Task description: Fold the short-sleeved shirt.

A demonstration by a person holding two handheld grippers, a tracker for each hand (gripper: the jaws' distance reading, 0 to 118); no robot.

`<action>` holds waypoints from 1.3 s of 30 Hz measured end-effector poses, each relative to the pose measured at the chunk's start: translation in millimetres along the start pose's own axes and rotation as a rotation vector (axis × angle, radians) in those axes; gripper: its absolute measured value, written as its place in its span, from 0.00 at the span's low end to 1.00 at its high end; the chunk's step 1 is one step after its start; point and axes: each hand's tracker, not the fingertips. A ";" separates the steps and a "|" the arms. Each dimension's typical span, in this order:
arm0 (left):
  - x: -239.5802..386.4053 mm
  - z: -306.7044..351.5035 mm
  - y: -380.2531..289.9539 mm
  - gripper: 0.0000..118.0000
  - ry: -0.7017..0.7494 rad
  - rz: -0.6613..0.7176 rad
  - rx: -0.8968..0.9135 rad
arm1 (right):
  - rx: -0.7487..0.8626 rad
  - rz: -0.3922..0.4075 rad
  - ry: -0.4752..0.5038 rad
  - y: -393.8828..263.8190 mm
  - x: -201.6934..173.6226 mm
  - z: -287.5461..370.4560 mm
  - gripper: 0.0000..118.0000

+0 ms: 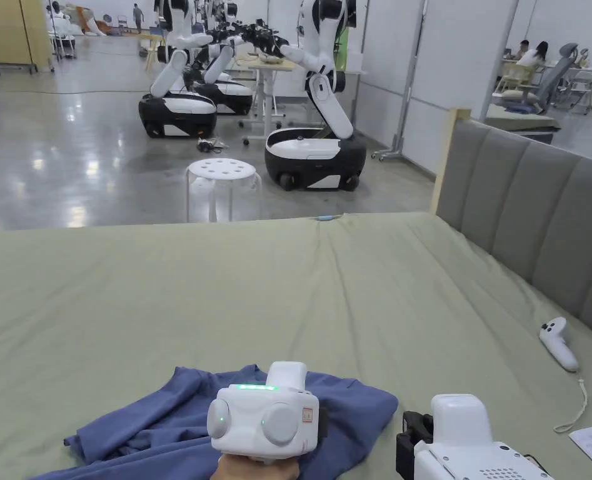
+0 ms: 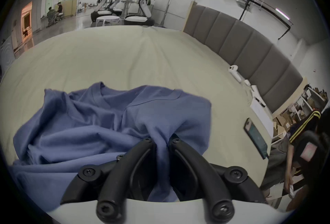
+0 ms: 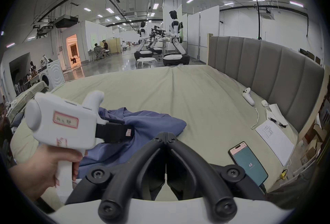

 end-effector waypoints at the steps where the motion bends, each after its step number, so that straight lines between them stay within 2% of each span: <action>1: 1.8 4.0 -2.2 0.35 0.014 -0.017 0.009 | -0.001 0.003 0.003 -0.1 -1.7 1.2 0.01; 3: 7.6 29.2 -6.5 0.68 0.067 -0.054 0.085 | 0.008 0.019 0.013 0.7 -7.2 7.2 0.01; 4: 6.2 48.8 -10.1 0.71 0.084 -0.073 0.132 | 0.016 0.028 0.022 2.1 -10.5 11.0 0.01; 6: 5.0 105.6 -25.0 0.71 0.081 -0.102 0.301 | 0.056 0.033 0.046 5.9 -22.3 21.1 0.01; 9: -12.4 186.4 -51.7 0.71 0.144 -0.144 0.439 | 0.109 0.029 0.114 11.3 -42.9 33.1 0.01; 13: -52.7 272.5 -96.3 0.71 0.352 -0.169 0.543 | 0.167 0.071 0.157 13.0 -80.1 46.6 0.01; 15: -79.8 306.3 -119.5 0.70 0.438 -0.150 0.527 | 0.164 0.075 0.188 12.5 -101.3 51.3 0.01; 16: -95.6 315.6 -125.5 0.66 0.465 -0.141 0.506 | 0.165 0.079 0.200 11.4 -108.4 52.3 0.01; 17: -109.2 327.3 -133.1 0.54 0.489 -0.129 0.480 | 0.162 0.082 0.205 10.0 -118.1 52.7 0.01; 18: -122.3 337.2 -138.9 0.32 0.503 -0.106 0.459 | 0.156 0.086 0.215 8.3 -127.5 52.8 0.01; 19: -132.4 343.5 -142.3 0.06 0.522 -0.075 0.453 | 0.149 0.088 0.226 6.9 -133.1 52.5 0.01; 23: -192.1 372.7 -138.0 0.05 0.532 0.085 0.427 | 0.111 0.113 0.259 -0.3 -157.4 48.6 0.01; 25: -220.1 380.0 -124.5 0.05 0.580 0.110 0.387 | 0.101 0.122 0.263 -3.4 -162.7 45.6 0.01; 30: -281.5 351.7 -89.9 0.05 0.496 0.177 0.209 | 0.065 0.123 0.258 -6.4 -168.1 30.4 0.01; 31: -290.6 340.6 -85.4 0.08 0.508 0.189 0.174 | 0.060 0.122 0.259 -6.7 -168.3 27.5 0.01; 32: -300.2 328.6 -81.7 0.26 0.512 0.187 0.126 | 0.054 0.121 0.259 -7.1 -168.7 23.7 0.01; 34: -318.0 302.2 -73.4 0.76 0.537 0.166 0.018 | 0.042 0.124 0.254 -8.3 -168.9 17.4 0.01; 35: -328.3 287.2 -71.8 0.77 0.543 0.152 -0.056 | 0.036 0.126 0.252 -8.7 -168.9 13.5 0.01; 37: -342.4 266.0 -76.7 0.77 0.529 0.137 -0.067 | 0.029 0.127 0.247 -9.8 -167.9 7.4 0.01; 39: -358.7 243.4 -81.6 0.77 0.533 0.184 -0.121 | 0.016 0.122 0.241 -10.5 -164.4 -0.5 0.01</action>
